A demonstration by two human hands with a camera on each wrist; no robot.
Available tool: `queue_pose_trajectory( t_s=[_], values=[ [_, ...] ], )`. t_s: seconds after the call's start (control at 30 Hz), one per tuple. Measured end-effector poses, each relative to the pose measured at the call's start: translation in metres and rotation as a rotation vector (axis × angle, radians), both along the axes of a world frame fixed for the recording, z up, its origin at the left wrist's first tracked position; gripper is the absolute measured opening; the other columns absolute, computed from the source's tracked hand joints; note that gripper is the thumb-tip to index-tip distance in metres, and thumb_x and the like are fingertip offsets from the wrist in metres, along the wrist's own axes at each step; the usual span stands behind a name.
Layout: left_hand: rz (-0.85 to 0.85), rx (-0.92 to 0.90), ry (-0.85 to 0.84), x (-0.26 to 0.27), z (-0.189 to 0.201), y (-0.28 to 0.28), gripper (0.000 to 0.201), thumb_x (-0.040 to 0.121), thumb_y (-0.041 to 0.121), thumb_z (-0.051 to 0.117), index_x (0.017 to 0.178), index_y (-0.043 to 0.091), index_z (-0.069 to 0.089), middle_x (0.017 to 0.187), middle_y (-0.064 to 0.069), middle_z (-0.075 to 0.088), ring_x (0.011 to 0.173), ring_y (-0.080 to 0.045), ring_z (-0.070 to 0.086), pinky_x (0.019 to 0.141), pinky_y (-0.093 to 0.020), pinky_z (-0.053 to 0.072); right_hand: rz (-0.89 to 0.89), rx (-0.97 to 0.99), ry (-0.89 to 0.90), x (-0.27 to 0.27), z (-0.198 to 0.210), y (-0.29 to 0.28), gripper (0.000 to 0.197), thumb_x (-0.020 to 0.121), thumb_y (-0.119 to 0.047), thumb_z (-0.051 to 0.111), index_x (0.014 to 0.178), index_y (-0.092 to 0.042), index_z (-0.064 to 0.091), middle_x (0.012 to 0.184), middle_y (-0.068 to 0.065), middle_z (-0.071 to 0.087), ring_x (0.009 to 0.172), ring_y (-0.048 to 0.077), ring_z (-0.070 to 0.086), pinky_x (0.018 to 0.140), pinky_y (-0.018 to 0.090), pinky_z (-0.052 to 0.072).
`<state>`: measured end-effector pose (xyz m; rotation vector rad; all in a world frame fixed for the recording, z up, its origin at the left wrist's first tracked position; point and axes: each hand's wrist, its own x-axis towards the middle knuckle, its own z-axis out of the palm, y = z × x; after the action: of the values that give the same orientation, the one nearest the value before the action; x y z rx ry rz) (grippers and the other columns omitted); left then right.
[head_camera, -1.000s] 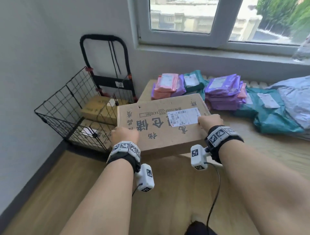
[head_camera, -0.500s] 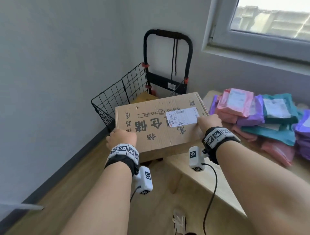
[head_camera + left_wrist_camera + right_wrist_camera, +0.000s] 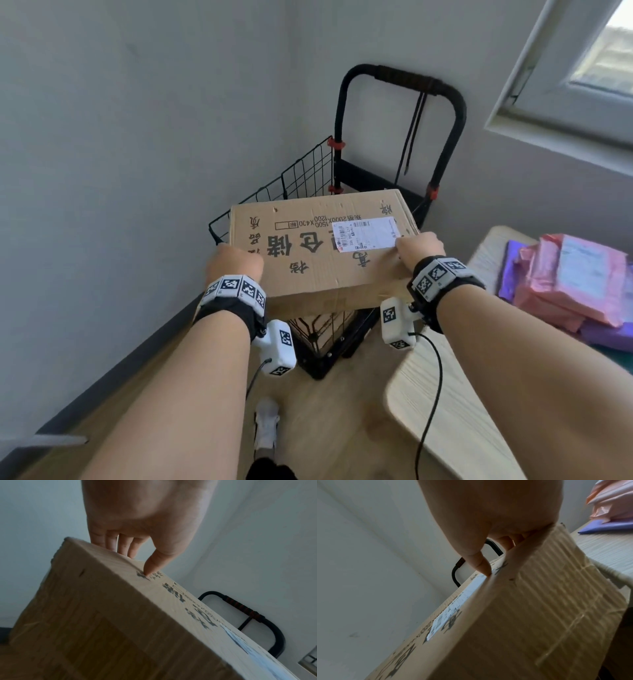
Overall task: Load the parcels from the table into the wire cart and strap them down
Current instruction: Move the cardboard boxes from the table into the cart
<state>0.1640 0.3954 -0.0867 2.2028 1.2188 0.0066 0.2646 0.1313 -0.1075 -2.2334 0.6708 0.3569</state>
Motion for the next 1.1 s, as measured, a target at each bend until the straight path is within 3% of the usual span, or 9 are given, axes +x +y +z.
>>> queue_pose_trajectory(
  t_s=[0.2, 0.33, 0.47, 0.53, 0.63, 0.73, 0.8, 0.93, 1.1],
  values=[
    [-0.171, -0.068, 0.009, 0.082, -0.002, 0.069, 0.009, 0.081, 0.015, 0.059, 0.086, 0.013, 0.052, 0.087, -0.007, 0.061, 0.07, -0.025, 0.056, 0.063, -0.03, 0.044, -0.134, -0.036, 0.065, 0.038, -0.014, 0.054, 0.044, 0.087, -0.028, 0.057, 0.124, -0.005, 0.053, 0.12, 0.015, 0.061, 0.104, 0.032, 0.062, 0.093, 0.04, 0.051],
    [-0.242, -0.095, 0.064, 0.121, -0.008, 0.097, 0.014, 0.069, 0.023, 0.06, 0.082, 0.018, 0.059, 0.083, -0.004, 0.065, 0.076, -0.027, 0.063, 0.074, -0.033, 0.054, -0.235, -0.073, 0.108, 0.053, -0.024, 0.081, 0.042, 0.087, -0.023, 0.057, 0.124, -0.005, 0.052, 0.121, 0.015, 0.061, 0.105, 0.032, 0.062, 0.095, 0.041, 0.05],
    [-0.291, -0.138, 0.135, 0.147, -0.016, 0.107, 0.018, 0.074, 0.021, 0.06, 0.069, 0.019, 0.043, 0.072, -0.003, 0.055, 0.063, -0.021, 0.053, 0.075, -0.032, 0.051, -0.284, -0.116, 0.165, 0.058, -0.031, 0.098, 0.043, 0.088, -0.023, 0.057, 0.125, -0.003, 0.049, 0.124, 0.016, 0.059, 0.109, 0.032, 0.06, 0.096, 0.039, 0.049],
    [-0.298, -0.15, 0.166, 0.161, -0.024, 0.108, 0.016, 0.072, 0.022, 0.062, 0.073, 0.018, 0.046, 0.075, -0.004, 0.057, 0.065, -0.022, 0.055, 0.071, -0.032, 0.049, -0.279, -0.131, 0.178, 0.064, -0.034, 0.102, 0.045, 0.088, -0.024, 0.057, 0.126, -0.003, 0.047, 0.125, 0.016, 0.057, 0.111, 0.032, 0.058, 0.096, 0.039, 0.048],
    [-0.3, -0.183, 0.207, 0.183, -0.046, 0.113, 0.03, 0.067, 0.024, 0.065, 0.093, 0.012, 0.058, 0.085, -0.007, 0.064, 0.077, -0.027, 0.063, 0.082, -0.04, 0.054, -0.259, -0.14, 0.188, 0.081, -0.042, 0.106, 0.046, 0.087, -0.023, 0.058, 0.127, -0.004, 0.046, 0.126, 0.016, 0.056, 0.112, 0.033, 0.057, 0.098, 0.042, 0.048],
    [-0.298, -0.176, 0.223, 0.196, -0.049, 0.115, 0.011, 0.074, 0.02, 0.064, 0.078, 0.015, 0.055, 0.072, -0.004, 0.059, 0.07, -0.025, 0.06, 0.081, -0.035, 0.054, -0.228, -0.157, 0.191, 0.1, -0.047, 0.111, 0.046, 0.086, -0.025, 0.059, 0.126, -0.006, 0.047, 0.124, 0.015, 0.056, 0.11, 0.033, 0.058, 0.097, 0.044, 0.049],
    [-0.321, -0.159, 0.241, 0.205, -0.055, 0.117, 0.017, 0.076, 0.019, 0.064, 0.07, 0.016, 0.049, 0.07, -0.004, 0.056, 0.072, -0.025, 0.06, 0.082, -0.035, 0.053, -0.209, -0.169, 0.192, 0.111, -0.052, 0.113, 0.043, 0.085, -0.026, 0.059, 0.123, -0.007, 0.051, 0.12, 0.014, 0.059, 0.106, 0.032, 0.06, 0.094, 0.044, 0.05],
    [-0.358, -0.162, 0.319, 0.229, -0.074, 0.123, 0.019, 0.078, 0.016, 0.064, 0.075, 0.013, 0.046, 0.067, -0.006, 0.05, 0.057, -0.021, 0.047, 0.078, -0.032, 0.048, -0.17, -0.266, 0.236, 0.129, -0.062, 0.118, 0.04, 0.083, -0.029, 0.058, 0.117, -0.008, 0.059, 0.114, 0.013, 0.062, 0.101, 0.031, 0.061, 0.092, 0.042, 0.05],
    [-0.48, -0.162, 0.46, 0.263, -0.092, 0.13, 0.025, 0.085, 0.02, 0.061, 0.069, 0.012, 0.043, 0.076, -0.008, 0.053, 0.085, -0.026, 0.058, 0.089, -0.033, 0.047, -0.115, -0.399, 0.355, 0.151, -0.072, 0.128, 0.029, 0.09, -0.029, 0.054, 0.11, -0.01, 0.062, 0.098, 0.012, 0.062, 0.086, 0.028, 0.06, 0.077, 0.035, 0.05]
  ],
)
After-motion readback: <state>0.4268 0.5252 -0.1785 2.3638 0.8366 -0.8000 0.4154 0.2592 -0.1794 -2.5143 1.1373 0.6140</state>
